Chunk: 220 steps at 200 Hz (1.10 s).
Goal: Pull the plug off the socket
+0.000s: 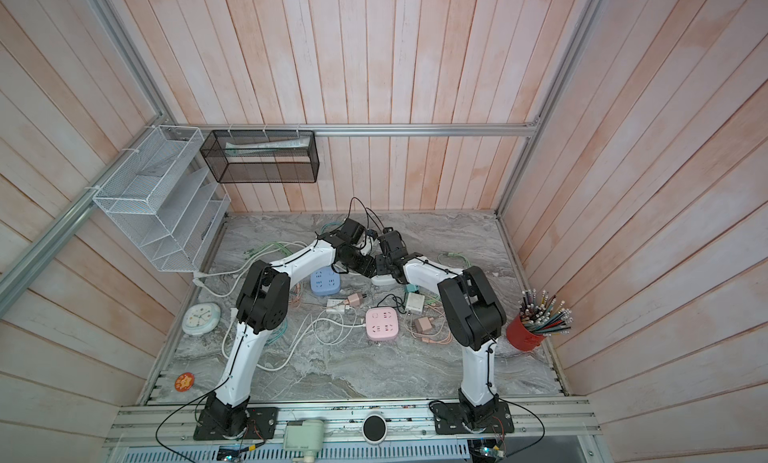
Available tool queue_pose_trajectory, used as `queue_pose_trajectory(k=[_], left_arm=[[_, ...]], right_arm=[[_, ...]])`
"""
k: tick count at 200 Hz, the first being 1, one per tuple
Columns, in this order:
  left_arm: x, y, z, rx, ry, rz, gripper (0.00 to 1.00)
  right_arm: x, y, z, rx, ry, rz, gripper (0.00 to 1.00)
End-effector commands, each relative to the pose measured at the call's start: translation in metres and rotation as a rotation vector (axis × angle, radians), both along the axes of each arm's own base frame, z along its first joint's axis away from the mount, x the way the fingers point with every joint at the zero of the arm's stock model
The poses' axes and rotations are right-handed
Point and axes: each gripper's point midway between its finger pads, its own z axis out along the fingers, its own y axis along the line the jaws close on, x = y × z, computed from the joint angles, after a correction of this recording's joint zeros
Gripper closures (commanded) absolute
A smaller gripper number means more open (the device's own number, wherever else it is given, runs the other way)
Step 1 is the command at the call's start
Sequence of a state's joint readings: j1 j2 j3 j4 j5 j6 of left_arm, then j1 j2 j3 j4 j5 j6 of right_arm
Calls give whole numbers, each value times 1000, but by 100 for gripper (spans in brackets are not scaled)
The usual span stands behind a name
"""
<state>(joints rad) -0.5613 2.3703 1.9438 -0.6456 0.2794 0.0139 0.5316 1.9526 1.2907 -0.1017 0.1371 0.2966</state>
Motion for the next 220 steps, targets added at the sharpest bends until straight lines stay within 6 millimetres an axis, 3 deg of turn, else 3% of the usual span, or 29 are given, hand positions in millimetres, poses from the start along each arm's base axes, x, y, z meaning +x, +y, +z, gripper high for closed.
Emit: queue_pose_trajectory(k=[1, 18, 47, 69, 121, 153, 220], left_arm=[[-44, 46, -103, 274, 190, 11, 18], [-45, 45, -105, 276, 195, 9, 19], [-45, 45, -106, 283, 199, 7, 19], [-46, 47, -106, 286, 202, 8, 19], [-44, 43, -94, 253, 177, 11, 18], [-40, 36, -81, 207, 147, 9, 16], [-38, 32, -71, 185, 120, 3, 15]], right_arm=[[0, 12, 45, 107, -72, 29, 100], [-2, 17, 46, 122, -71, 48, 100], [-10, 34, 31, 51, -57, 76, 100], [-14, 35, 27, 48, -57, 63, 100], [-6, 1, 41, 62, -76, 14, 100], [-4, -20, 34, 163, -28, 18, 100], [-2, -36, 7, 319, 111, 29, 100]])
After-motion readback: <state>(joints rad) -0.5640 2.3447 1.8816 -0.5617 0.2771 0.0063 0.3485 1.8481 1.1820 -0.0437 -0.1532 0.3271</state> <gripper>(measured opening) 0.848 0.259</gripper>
